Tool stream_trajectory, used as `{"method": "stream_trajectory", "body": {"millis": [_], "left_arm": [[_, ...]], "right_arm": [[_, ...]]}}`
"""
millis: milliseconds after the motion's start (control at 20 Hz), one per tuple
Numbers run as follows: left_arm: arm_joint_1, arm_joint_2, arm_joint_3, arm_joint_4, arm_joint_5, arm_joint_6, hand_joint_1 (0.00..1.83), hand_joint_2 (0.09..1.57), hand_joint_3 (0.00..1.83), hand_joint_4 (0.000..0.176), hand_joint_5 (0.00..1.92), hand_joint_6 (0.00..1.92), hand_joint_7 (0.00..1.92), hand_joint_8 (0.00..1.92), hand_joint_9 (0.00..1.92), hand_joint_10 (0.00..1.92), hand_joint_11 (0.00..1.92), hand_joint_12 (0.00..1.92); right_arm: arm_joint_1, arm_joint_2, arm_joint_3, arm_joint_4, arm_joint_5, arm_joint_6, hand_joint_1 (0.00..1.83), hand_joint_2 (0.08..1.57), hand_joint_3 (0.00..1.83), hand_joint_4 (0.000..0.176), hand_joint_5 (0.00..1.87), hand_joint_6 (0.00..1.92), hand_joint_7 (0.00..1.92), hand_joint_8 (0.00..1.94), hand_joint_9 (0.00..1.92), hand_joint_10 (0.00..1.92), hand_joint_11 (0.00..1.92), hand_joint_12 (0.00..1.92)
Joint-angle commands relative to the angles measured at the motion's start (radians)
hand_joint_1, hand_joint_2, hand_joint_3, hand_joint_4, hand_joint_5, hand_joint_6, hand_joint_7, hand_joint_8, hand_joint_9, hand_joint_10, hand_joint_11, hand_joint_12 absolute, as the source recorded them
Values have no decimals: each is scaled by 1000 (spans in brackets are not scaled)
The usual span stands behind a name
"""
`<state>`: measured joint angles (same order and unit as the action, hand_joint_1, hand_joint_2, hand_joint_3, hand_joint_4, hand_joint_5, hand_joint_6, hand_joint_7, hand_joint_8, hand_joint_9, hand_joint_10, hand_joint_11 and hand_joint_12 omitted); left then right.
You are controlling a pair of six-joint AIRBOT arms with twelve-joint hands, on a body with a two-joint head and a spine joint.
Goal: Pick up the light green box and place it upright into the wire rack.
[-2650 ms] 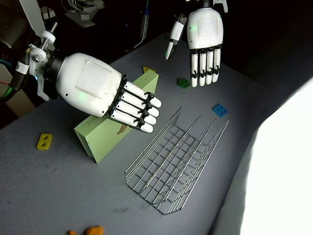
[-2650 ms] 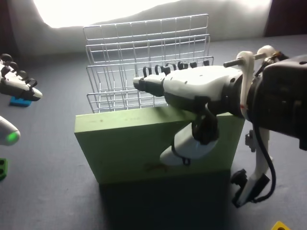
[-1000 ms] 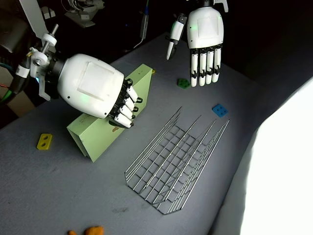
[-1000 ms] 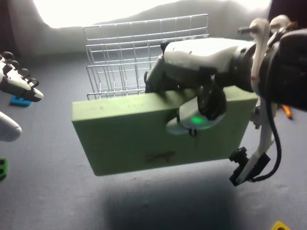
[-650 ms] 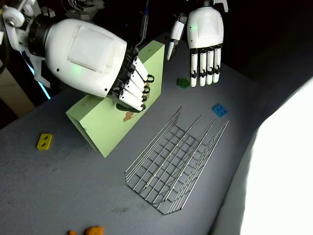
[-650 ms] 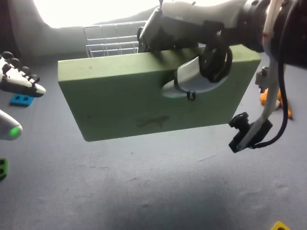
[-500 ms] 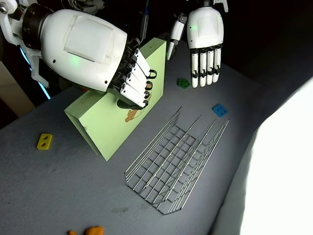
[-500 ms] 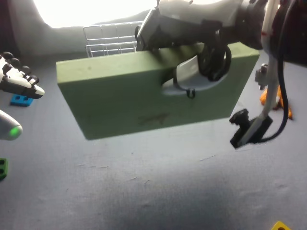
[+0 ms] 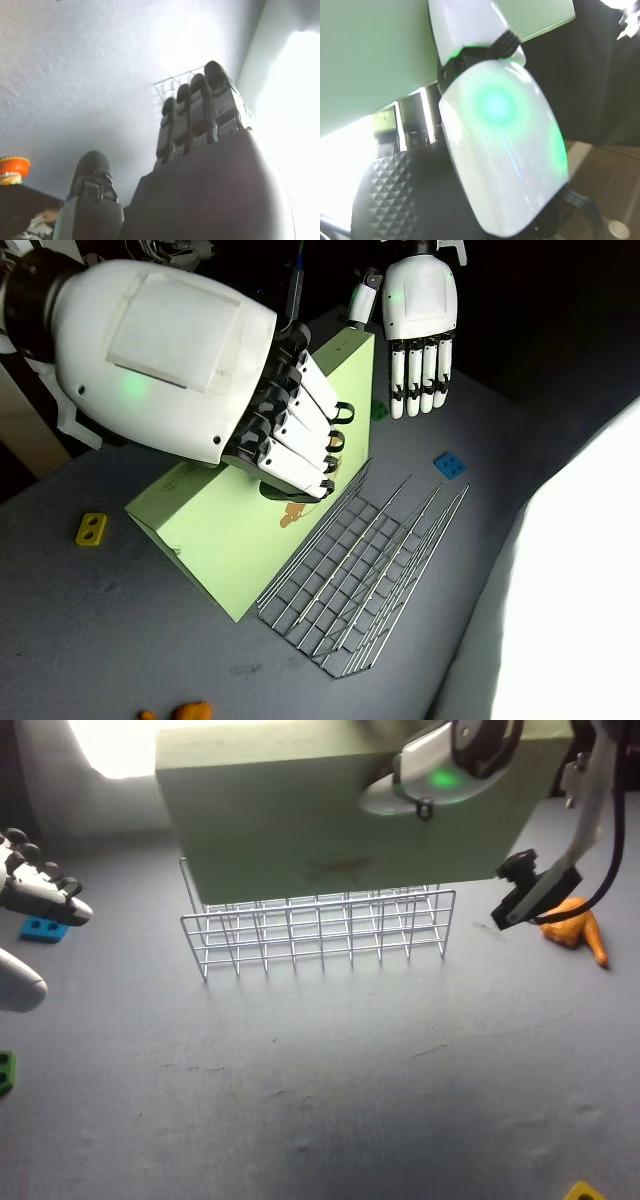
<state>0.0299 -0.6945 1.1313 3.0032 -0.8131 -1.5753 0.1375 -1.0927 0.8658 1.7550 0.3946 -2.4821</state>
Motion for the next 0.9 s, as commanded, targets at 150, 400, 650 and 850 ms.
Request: {"method": "stream_trajectory", "body": {"millis": [150,400,650,850], "left_arm": [[-12,0,-3,9,66,1,2,1254,3,0,62,3,106,2,99,3,0,256],[-15,0,-4,9,66,1,10,1245,0,0,126,15,109,6,100,6,0,371],[-15,0,-5,9,66,1,0,1239,0,6,81,4,84,6,62,5,0,227],[-17,0,-7,9,66,1,70,1232,0,0,102,5,110,5,94,8,0,228]], "right_arm": [[10,-26,40,-100,-60,58,1366,1165,1,0,852,924,923,1204,771,1501,593,1745],[-19,-63,84,-227,-69,155,1364,1167,0,0,862,960,917,1193,762,1506,598,1707],[-38,-93,124,-228,-59,193,1362,1171,0,0,849,975,897,1249,761,1492,609,1727],[-58,-114,143,-233,-57,203,1361,1174,4,0,861,984,878,1315,737,1479,593,1747]]}}
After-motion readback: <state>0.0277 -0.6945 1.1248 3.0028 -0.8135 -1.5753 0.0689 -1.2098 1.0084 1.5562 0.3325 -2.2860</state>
